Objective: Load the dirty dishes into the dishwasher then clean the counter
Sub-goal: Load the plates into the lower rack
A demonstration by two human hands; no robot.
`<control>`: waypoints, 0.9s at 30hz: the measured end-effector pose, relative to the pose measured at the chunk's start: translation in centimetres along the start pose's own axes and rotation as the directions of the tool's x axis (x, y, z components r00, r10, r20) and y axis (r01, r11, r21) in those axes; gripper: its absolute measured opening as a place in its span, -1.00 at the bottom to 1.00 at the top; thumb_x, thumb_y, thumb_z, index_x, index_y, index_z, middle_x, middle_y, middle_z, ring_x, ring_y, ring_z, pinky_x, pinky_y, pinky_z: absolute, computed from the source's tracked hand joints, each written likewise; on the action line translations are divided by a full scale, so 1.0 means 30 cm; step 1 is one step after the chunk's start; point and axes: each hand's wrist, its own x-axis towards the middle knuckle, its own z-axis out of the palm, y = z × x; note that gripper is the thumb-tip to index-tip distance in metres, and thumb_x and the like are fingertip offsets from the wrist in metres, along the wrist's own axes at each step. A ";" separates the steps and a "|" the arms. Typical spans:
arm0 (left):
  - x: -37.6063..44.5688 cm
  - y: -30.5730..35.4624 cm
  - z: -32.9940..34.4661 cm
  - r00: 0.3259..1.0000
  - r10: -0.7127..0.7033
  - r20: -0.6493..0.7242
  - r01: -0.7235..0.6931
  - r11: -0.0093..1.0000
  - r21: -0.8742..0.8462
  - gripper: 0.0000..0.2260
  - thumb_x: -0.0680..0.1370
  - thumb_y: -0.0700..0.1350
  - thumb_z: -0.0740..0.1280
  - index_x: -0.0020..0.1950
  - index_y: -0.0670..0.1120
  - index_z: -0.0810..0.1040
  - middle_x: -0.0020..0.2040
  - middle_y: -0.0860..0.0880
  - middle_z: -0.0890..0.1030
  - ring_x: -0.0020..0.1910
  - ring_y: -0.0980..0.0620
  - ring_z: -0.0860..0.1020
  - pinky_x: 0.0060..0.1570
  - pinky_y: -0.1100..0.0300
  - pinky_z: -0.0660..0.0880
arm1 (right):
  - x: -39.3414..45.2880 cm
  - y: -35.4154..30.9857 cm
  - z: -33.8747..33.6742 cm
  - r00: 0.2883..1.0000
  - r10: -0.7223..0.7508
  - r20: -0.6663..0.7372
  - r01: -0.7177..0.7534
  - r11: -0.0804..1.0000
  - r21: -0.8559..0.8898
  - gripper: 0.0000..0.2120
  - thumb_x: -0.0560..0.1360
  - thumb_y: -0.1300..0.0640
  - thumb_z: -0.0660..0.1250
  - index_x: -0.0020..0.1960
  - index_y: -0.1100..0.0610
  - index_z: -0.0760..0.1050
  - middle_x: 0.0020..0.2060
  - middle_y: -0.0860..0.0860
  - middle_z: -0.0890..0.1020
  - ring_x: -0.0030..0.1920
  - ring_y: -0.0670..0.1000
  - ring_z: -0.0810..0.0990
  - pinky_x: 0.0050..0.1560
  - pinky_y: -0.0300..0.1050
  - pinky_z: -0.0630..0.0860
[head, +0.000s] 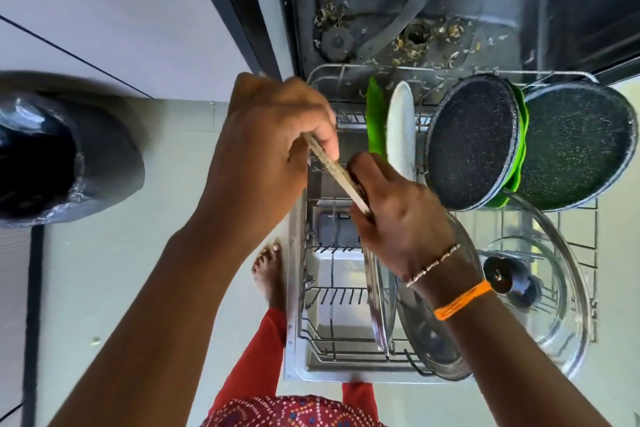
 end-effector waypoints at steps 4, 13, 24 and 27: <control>-0.024 -0.011 0.010 0.981 -0.149 -0.127 0.150 0.989 -0.002 -0.78 0.42 -0.32 0.39 -0.02 -0.06 0.59 0.04 -0.03 0.57 0.09 0.03 0.44 0.03 0.56 0.16 | -0.008 -0.066 0.046 0.981 0.171 -0.087 -0.170 0.985 0.020 -0.77 0.35 0.12 0.11 0.00 0.11 0.25 -0.23 0.09 0.58 -0.49 0.20 0.53 -0.61 -0.15 0.29; -0.119 -0.072 0.036 0.919 -0.392 0.047 0.390 0.884 -0.258 -0.74 0.51 -0.32 0.31 -0.01 0.06 0.49 0.01 0.19 0.49 0.02 0.22 0.47 -0.01 0.59 0.35 | 0.016 -0.013 0.085 0.863 0.499 -0.072 -0.489 0.863 0.128 -0.68 0.44 0.29 0.24 0.18 0.31 0.33 -0.11 0.31 0.56 -0.16 0.36 0.54 -0.25 0.02 0.34; -0.131 -0.167 0.043 0.821 -0.534 0.203 0.570 0.745 -0.346 -0.76 0.55 -0.30 0.24 0.00 0.04 0.54 -0.10 0.23 0.52 -0.19 0.41 0.47 -0.17 0.67 0.33 | 0.106 -0.013 0.066 0.885 0.460 -0.071 -0.461 0.887 0.006 -0.72 0.46 0.30 0.21 0.16 0.30 0.32 -0.13 0.30 0.55 -0.15 0.34 0.52 -0.24 -0.09 0.16; -0.137 -0.158 0.061 0.837 -0.508 0.206 0.548 0.770 -0.328 -0.75 0.54 -0.32 0.24 0.01 0.02 0.54 -0.05 0.17 0.52 -0.17 0.37 0.46 -0.17 0.64 0.34 | 0.137 0.004 0.106 0.871 0.491 -0.030 -0.492 0.870 -0.022 -0.65 0.46 0.28 0.19 0.23 0.30 0.28 -0.06 0.30 0.56 -0.08 0.35 0.53 -0.20 -0.01 0.29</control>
